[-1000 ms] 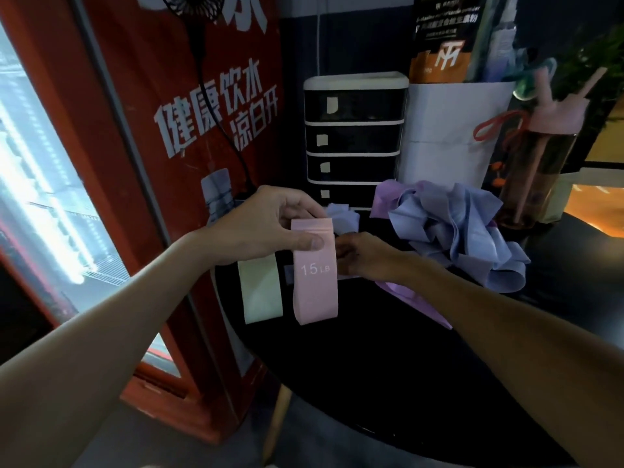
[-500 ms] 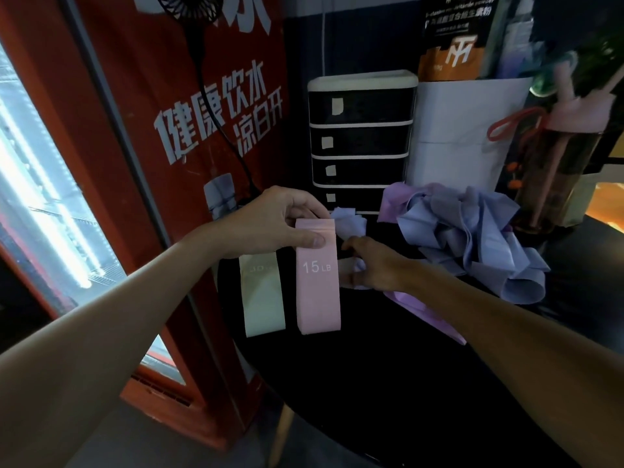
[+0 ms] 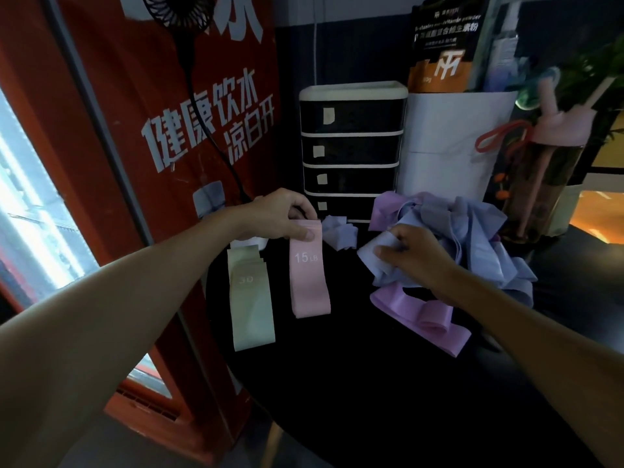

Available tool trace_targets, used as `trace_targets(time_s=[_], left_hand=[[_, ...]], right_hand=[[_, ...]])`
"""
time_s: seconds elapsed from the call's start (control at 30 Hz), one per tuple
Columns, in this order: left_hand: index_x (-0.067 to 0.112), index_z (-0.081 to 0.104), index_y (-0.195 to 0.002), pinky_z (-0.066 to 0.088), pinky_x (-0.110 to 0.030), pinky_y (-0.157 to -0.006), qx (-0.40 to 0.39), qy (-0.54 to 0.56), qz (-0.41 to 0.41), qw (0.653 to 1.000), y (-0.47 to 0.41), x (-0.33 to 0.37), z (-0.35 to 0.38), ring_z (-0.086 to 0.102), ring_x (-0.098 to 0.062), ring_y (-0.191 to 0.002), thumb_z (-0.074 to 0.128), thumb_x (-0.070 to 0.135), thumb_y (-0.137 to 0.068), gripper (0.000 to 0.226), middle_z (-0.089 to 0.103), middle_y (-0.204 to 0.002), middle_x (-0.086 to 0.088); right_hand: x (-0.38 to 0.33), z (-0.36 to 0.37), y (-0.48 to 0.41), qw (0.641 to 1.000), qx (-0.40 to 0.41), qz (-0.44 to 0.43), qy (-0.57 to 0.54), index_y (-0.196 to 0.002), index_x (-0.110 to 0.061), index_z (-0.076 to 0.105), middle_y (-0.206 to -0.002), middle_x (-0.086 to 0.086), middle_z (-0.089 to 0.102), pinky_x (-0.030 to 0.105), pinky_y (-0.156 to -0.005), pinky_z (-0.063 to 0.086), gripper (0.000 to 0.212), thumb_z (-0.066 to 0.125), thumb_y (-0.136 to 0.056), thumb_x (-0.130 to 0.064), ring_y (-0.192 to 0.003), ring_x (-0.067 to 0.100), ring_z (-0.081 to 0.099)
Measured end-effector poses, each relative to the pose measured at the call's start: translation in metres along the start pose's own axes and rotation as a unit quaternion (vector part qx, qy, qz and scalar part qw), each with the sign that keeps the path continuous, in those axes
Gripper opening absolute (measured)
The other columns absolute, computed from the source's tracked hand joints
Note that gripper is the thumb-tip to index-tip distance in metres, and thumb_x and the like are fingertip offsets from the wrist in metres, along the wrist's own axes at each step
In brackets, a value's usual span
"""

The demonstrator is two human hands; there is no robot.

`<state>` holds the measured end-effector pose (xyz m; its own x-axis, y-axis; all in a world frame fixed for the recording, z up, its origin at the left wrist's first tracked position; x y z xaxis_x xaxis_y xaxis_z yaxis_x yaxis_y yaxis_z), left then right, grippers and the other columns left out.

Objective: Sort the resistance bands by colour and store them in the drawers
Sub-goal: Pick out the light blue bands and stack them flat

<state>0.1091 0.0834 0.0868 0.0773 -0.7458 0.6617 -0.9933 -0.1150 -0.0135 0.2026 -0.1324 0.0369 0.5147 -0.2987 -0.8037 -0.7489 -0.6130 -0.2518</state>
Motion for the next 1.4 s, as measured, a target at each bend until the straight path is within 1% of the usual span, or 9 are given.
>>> trace_targets(time_s=[0.13, 0.27, 0.33, 0.47, 0.7, 0.8, 1.0, 1.23, 1.4], left_hand=[[0.017, 0.062, -0.108, 0.058, -0.039, -0.089, -0.044, -0.096, -0.043, 0.993, -0.018, -0.023, 0.012, 0.069, -0.021, -0.096, 0.079, 0.014, -0.084, 0.030, 0.069, -0.101, -0.007], [0.016, 0.055, -0.119, 0.049, -0.025, -0.072, -0.069, -0.213, -0.060, 0.973, -0.029, -0.038, 0.024, 0.057, -0.010, -0.086, 0.075, 0.024, -0.088, 0.038, 0.055, -0.098, 0.007], [0.018, 0.052, -0.126, 0.049, -0.028, -0.078, -0.080, -0.263, -0.081, 0.958, -0.033, -0.048, 0.027, 0.056, -0.014, -0.096, 0.074, 0.032, -0.089, 0.045, 0.054, -0.111, 0.003], [0.019, 0.047, -0.137, 0.051, -0.037, -0.099, -0.079, -0.264, -0.080, 0.958, -0.033, -0.048, 0.025, 0.056, -0.020, -0.116, 0.075, 0.036, -0.087, 0.060, 0.051, -0.128, -0.001], [0.015, 0.056, -0.129, 0.048, -0.025, -0.093, -0.029, -0.225, -0.007, 0.974, -0.012, -0.006, 0.017, 0.054, -0.014, -0.117, 0.073, 0.024, -0.090, 0.044, 0.055, -0.129, -0.002], [0.010, 0.061, -0.123, 0.045, -0.012, -0.087, 0.048, -0.148, 0.064, 0.986, 0.007, 0.037, 0.011, 0.057, -0.010, -0.111, 0.065, 0.020, -0.096, 0.029, 0.061, -0.122, 0.002], [0.011, 0.039, -0.149, 0.051, -0.035, -0.103, 0.019, 0.161, 0.024, 0.986, 0.036, 0.081, 0.025, 0.067, -0.009, -0.108, 0.060, 0.037, -0.097, 0.061, 0.066, -0.119, 0.005], [0.006, 0.061, -0.125, 0.055, -0.026, -0.072, 0.146, 0.364, 0.071, 0.917, 0.053, 0.107, 0.017, 0.069, -0.016, -0.089, 0.068, 0.008, -0.093, 0.033, 0.073, -0.103, -0.009], [0.009, 0.069, -0.105, 0.055, -0.024, -0.075, 0.212, 0.386, 0.137, 0.887, 0.069, 0.141, -0.009, 0.070, -0.014, -0.086, 0.066, 0.004, -0.093, 0.013, 0.075, -0.093, -0.006]], right_hand=[[-0.005, -0.006, 0.006, 1.000, 0.016, -0.020, -0.001, -0.071, -0.015, 0.051, -0.070, 0.003, 0.052, 0.016, -0.054, 0.038, 0.025, 0.065, -0.091, -0.011, -0.064, 0.010, 0.046], [-0.014, -0.012, 0.011, 0.999, 0.026, -0.034, 0.010, -0.081, 0.001, 0.056, -0.078, 0.018, 0.056, 0.030, -0.064, 0.040, 0.018, 0.066, -0.090, -0.010, -0.072, 0.020, 0.050], [-0.018, -0.015, 0.012, 0.998, 0.038, -0.036, 0.019, -0.082, -0.001, 0.057, -0.082, 0.024, 0.060, 0.031, -0.066, 0.042, 0.015, 0.066, -0.090, -0.010, -0.074, 0.022, 0.052], [-0.023, -0.017, 0.015, 0.998, 0.044, -0.035, 0.033, -0.069, -0.013, 0.050, -0.070, 0.009, 0.054, 0.015, -0.054, 0.036, 0.026, 0.066, -0.089, -0.008, -0.065, 0.015, 0.047], [-0.043, -0.020, 0.014, 0.995, 0.034, -0.082, 0.040, -0.082, -0.009, 0.062, -0.073, 0.010, 0.055, 0.020, -0.057, 0.036, 0.009, 0.065, -0.089, -0.005, -0.072, 0.019, 0.049], [-0.061, -0.027, 0.020, 0.993, 0.033, -0.111, 0.039, -0.097, 0.000, 0.065, -0.073, 0.009, 0.058, 0.018, -0.057, 0.037, 0.008, 0.061, -0.091, -0.002, -0.068, 0.005, 0.051], [-0.096, -0.045, 0.033, 0.988, 0.026, -0.148, 0.033, -0.107, -0.011, 0.064, -0.085, -0.009, 0.061, 0.006, -0.063, 0.040, 0.019, 0.060, -0.092, 0.000, -0.068, -0.016, 0.053], [-0.117, -0.071, 0.055, 0.989, 0.028, -0.145, 0.004, -0.106, -0.014, 0.066, -0.089, -0.001, 0.066, 0.031, -0.069, 0.047, 0.017, 0.061, -0.093, -0.004, -0.078, 0.009, 0.058], [-0.134, -0.093, 0.069, 0.991, 0.062, -0.110, -0.047, -0.112, -0.008, 0.064, -0.106, 0.017, 0.071, 0.046, -0.090, 0.053, 0.021, 0.063, -0.092, -0.004, -0.094, 0.024, 0.067]])
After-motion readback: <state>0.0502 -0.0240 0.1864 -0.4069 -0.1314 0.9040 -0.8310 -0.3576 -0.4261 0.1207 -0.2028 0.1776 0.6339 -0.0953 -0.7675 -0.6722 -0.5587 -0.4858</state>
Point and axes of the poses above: each hand's wrist, its own y-axis away from the middle knuckle, its own z-axis out of the palm, x = y × z, the point moved 7 cm from there along -y, towards the middle knuckle
